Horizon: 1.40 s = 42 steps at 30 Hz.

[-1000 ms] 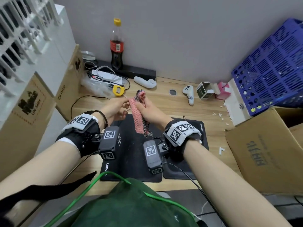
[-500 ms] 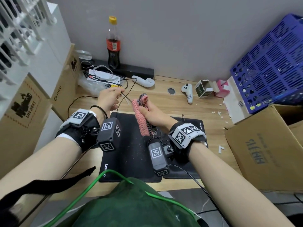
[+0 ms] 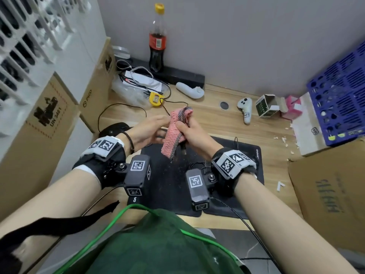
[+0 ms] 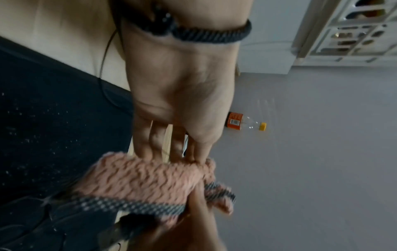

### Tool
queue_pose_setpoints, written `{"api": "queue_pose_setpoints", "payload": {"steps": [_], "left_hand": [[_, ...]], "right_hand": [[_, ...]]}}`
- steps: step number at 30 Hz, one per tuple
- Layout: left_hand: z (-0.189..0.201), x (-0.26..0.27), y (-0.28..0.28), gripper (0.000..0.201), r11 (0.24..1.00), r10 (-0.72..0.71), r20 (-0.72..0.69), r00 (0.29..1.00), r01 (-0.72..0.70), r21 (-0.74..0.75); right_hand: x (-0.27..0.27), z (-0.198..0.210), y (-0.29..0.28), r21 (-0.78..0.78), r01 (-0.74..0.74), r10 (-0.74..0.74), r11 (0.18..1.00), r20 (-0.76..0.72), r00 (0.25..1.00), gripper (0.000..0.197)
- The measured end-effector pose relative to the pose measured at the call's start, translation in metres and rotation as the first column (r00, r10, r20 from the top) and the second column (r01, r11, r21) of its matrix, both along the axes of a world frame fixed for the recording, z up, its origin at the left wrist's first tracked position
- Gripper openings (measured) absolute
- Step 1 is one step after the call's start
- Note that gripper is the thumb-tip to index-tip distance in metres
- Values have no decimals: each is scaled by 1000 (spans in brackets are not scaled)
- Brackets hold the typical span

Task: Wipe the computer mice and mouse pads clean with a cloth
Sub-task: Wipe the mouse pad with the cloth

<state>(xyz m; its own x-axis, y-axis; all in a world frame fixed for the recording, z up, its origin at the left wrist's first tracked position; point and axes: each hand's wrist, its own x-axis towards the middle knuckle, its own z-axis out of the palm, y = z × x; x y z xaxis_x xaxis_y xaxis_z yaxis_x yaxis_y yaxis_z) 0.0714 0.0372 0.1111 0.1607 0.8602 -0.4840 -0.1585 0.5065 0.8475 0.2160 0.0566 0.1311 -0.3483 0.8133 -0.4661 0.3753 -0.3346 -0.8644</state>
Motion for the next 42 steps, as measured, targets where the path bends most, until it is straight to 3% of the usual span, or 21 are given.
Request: {"api": "queue_pose_setpoints", "payload": {"steps": [10, 14, 19, 22, 26, 31, 35, 39, 42], "left_hand": [[1, -26, -8, 19, 949, 311, -54, 949, -307, 77], [2, -35, -6, 18, 925, 375, 15, 927, -375, 56], [4, -44, 2, 16, 909, 414, 105, 904, -417, 13], [7, -40, 4, 15, 926, 376, 96, 921, -379, 6], [11, -28, 6, 18, 951, 305, 112, 946, -309, 21], [15, -20, 6, 20, 940, 338, 211, 917, -338, -39], [20, -17, 2, 16, 935, 352, 236, 906, -351, -48], [19, -16, -4, 23, 913, 404, 217, 888, -405, -43], [17, -14, -6, 22, 900, 433, 204, 878, -434, -41]], "right_hand": [[-27, -15, 2, -205, 146, -200, 968, -275, 940, 36], [-22, -12, 6, -187, 190, -240, 964, -298, 924, 17], [-7, -20, 12, -153, 183, -214, 971, -222, 951, 13], [-6, -17, 4, -105, 11, -28, 994, -158, 987, 11], [-18, -18, -4, 8, -149, 148, 989, -144, 978, 19], [-17, -16, -13, 54, -66, 77, 996, -234, 969, 30], [-11, -18, -17, 49, -55, 64, 997, -212, 975, 25], [-4, -13, -16, 61, -146, 150, 987, -62, 987, 23], [-4, -12, -19, 172, -183, 169, 968, 95, 981, 28]]}}
